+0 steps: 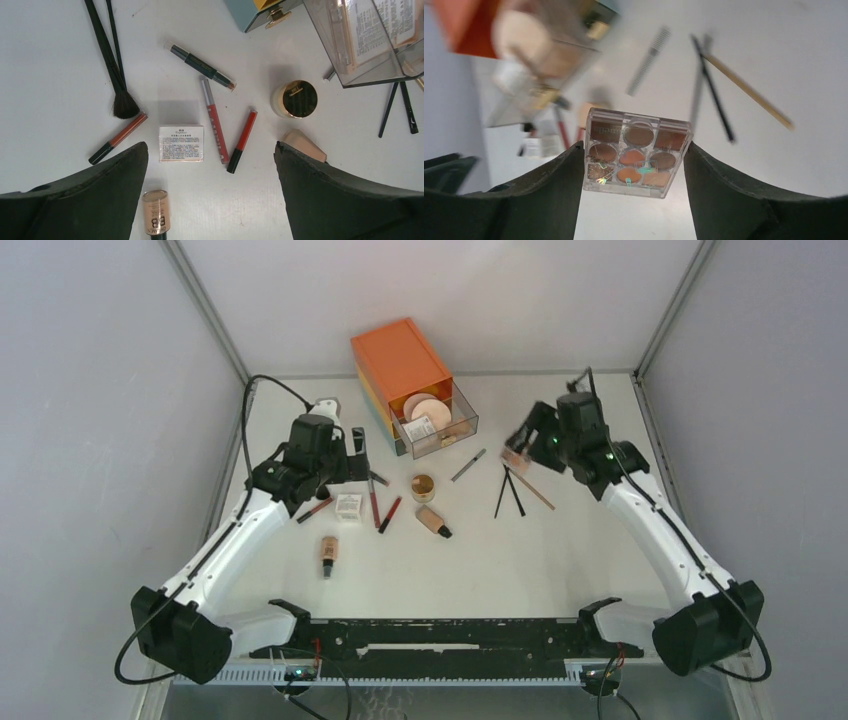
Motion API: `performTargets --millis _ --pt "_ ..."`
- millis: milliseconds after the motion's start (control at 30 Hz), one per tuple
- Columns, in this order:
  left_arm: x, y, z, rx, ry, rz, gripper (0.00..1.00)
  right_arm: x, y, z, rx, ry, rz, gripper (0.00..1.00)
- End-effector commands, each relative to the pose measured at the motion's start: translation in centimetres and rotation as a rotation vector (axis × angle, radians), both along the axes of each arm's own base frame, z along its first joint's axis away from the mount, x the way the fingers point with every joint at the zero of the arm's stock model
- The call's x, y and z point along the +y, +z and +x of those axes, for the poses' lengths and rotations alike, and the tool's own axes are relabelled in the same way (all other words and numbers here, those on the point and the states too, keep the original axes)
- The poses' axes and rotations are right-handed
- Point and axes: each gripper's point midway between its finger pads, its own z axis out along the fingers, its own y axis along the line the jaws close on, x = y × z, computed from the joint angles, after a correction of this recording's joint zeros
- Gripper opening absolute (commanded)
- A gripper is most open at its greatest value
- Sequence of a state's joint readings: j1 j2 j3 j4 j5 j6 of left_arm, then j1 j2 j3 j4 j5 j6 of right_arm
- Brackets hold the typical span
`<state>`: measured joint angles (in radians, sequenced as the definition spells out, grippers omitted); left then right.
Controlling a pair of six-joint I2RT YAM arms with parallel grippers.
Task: Organize the makeup
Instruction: Place the makeup in the drawer, then close the drawer in the storage box.
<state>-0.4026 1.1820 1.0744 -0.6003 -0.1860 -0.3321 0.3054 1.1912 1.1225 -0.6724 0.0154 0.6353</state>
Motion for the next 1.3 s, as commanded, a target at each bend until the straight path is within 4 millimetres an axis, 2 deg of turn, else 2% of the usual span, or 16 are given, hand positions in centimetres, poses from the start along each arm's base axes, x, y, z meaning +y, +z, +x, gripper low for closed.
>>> performTargets --millis 0,167,233,333,500,567,700,767,900,1000,1033,1167,1200,1267 --pt "0.6 2.8 0.2 -0.095 0.031 -0.033 1.0 5.3 7.3 4.4 -0.211 0.126 0.041 0.6" --pt "1.5 3.0 -0.6 -0.1 0.057 -0.025 1.0 10.4 11.3 8.1 -0.312 0.215 0.005 0.6" --pt "2.0 3.0 -0.8 -0.104 0.069 -0.025 1.0 12.1 11.5 9.8 -0.319 0.238 -0.019 0.6" --pt "2.6 3.1 -1.1 -0.107 0.088 -0.026 1.0 14.1 11.1 11.7 -0.307 0.266 -0.037 0.6" --pt "2.4 4.0 -1.6 -0.127 0.082 -0.091 1.0 16.6 8.6 13.5 -0.256 0.309 -0.06 0.64" --pt "2.2 4.5 -1.6 -0.141 0.073 -0.121 1.0 17.2 7.7 14.1 -0.248 0.318 -0.065 0.7" --pt "2.1 4.7 -1.5 -0.142 0.072 -0.126 1.0 17.4 7.6 14.6 -0.228 0.325 -0.088 0.91" --pt "2.1 4.6 -1.4 -0.139 0.073 -0.127 1.0 16.8 9.1 14.3 -0.264 0.312 -0.098 0.96" --pt "1.8 4.7 -1.3 -0.139 0.068 -0.137 1.0 14.4 11.9 13.4 -0.345 0.254 -0.124 0.99" --pt "1.4 5.6 -0.7 -0.157 0.058 -0.154 1.0 12.5 12.4 12.3 -0.371 0.223 -0.108 0.9" --pt "1.3 5.9 -0.4 -0.16 0.056 -0.157 1.0 12.1 11.1 11.8 -0.353 0.226 -0.102 0.85" --pt "0.2 8.8 1.2 -0.21 0.028 -0.196 1.0 10.7 8.0 9.5 -0.33 0.224 -0.021 0.59" --pt "-0.1 9.6 1.7 -0.219 0.02 -0.205 1.0 10.6 6.8 9.0 -0.312 0.23 -0.002 0.52" --pt "-0.7 11.4 2.9 -0.245 0.01 -0.226 1.0 10.8 5.6 7.7 -0.314 0.243 0.05 0.37"
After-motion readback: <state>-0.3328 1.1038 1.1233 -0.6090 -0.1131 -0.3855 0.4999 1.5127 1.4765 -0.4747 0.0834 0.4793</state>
